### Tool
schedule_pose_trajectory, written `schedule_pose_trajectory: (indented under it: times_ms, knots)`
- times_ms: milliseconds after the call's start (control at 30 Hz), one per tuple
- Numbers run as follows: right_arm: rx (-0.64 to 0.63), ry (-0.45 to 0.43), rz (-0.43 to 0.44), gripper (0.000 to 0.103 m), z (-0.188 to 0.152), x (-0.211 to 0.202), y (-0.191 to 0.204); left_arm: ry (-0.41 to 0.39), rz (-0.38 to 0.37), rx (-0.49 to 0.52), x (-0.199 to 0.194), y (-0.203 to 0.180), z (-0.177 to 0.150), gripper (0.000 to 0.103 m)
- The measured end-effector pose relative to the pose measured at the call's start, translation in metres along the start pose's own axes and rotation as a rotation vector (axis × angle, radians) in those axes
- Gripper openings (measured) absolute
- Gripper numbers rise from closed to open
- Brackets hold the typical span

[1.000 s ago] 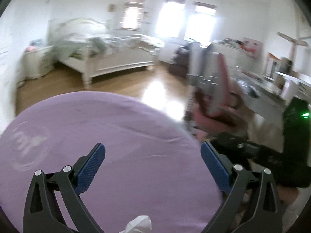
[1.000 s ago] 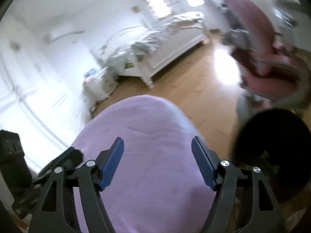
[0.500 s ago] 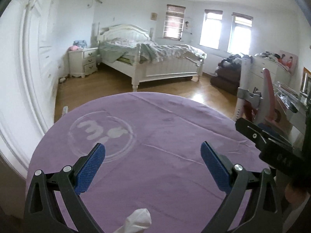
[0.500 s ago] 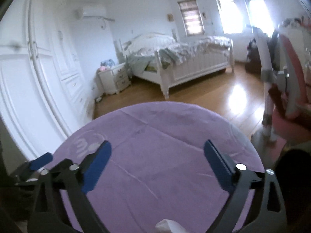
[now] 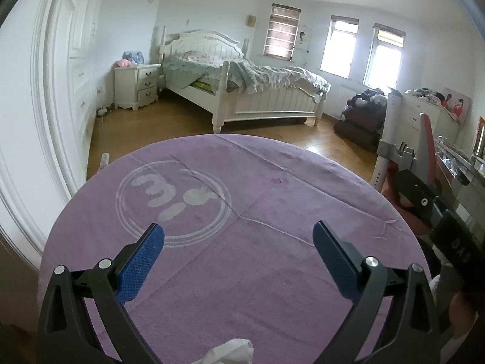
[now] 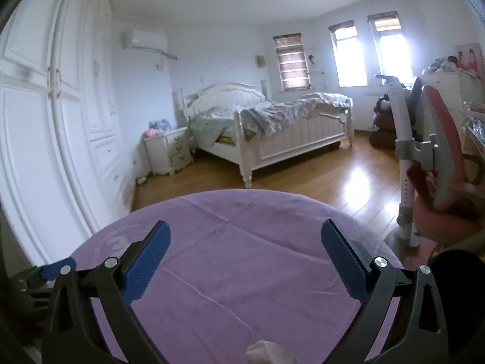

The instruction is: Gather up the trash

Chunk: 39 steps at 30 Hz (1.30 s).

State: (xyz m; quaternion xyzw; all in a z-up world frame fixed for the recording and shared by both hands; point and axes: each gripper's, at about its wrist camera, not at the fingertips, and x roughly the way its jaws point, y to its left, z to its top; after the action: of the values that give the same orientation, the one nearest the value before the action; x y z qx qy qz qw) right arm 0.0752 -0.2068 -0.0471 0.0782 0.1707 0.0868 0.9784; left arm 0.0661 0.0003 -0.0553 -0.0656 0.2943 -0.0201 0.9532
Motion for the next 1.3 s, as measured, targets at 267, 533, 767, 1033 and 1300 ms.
schedule_pose_trajectory:
  times_ms: [267,533,767,1033,1300]
  knots:
    - [-0.002,-0.030,-0.002,0.098,-0.002,-0.003,0.000,0.015,0.000,-0.016,0.001,0.002,-0.002,0.098]
    - [-0.035,-0.057,-0.007,0.098,-0.005,-0.008,0.004,0.012,0.013,-0.002,0.000,0.001,-0.003,0.098]
    - [-0.034,-0.056,-0.007,0.098,-0.005,-0.009,0.003,0.013,0.016,-0.004,0.000,0.000,-0.004,0.098]
    - [-0.034,-0.056,-0.008,0.098,-0.004,-0.009,0.004,0.009,0.017,-0.004,-0.001,0.001,-0.003,0.098]
    - [-0.035,-0.057,-0.009,0.098,-0.004,-0.010,0.005,0.009,0.014,-0.009,-0.001,0.002,-0.003,0.098]
